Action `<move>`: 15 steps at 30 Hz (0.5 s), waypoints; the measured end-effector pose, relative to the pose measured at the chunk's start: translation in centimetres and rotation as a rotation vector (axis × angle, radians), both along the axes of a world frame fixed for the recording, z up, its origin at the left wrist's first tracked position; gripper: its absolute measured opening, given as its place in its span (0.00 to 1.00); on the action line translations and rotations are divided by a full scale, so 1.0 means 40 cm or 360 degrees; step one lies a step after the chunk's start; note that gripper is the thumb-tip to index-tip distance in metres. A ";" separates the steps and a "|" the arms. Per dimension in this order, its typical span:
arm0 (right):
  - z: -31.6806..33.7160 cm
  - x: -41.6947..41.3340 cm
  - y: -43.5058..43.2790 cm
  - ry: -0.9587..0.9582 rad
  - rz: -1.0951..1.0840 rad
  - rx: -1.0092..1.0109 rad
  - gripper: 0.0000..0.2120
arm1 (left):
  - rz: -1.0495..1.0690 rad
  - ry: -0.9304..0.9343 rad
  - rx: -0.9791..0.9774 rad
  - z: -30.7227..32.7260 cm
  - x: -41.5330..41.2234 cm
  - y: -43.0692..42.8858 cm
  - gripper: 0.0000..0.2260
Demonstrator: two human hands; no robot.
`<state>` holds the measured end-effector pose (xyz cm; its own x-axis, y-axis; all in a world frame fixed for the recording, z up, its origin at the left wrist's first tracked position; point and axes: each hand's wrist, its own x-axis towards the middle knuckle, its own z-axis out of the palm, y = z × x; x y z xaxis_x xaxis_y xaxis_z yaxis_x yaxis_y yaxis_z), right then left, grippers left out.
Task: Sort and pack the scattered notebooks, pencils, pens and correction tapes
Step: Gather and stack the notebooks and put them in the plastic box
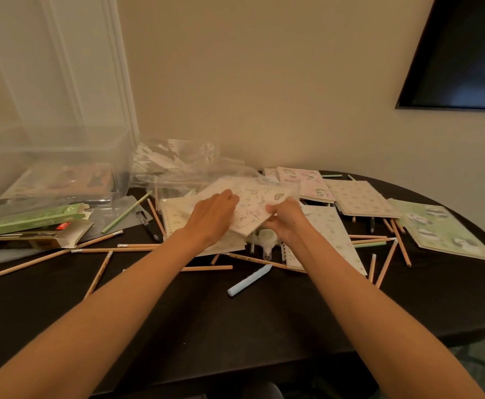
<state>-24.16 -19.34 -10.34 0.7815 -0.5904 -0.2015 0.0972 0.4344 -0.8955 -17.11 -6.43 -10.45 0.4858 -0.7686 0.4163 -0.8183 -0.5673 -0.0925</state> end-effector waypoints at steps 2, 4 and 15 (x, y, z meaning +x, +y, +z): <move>0.008 0.015 0.011 -0.0162 -0.0098 0.0268 0.26 | -0.0153 -0.0066 -0.0032 0.021 -0.012 -0.002 0.07; 0.017 0.022 0.020 -0.0276 -0.0121 0.0493 0.25 | -0.0260 -0.0153 -0.0086 0.039 -0.028 -0.008 0.06; -0.037 0.049 0.041 -0.0278 -0.0073 0.0901 0.15 | -0.0813 0.0329 -0.0313 0.037 -0.054 0.006 0.07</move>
<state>-22.21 -17.70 -11.81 0.8077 -0.4626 -0.3655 0.2524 0.8316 -0.4948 -19.28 -6.20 -8.99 0.1606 -0.8445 0.5109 -0.9824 -0.0867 0.1655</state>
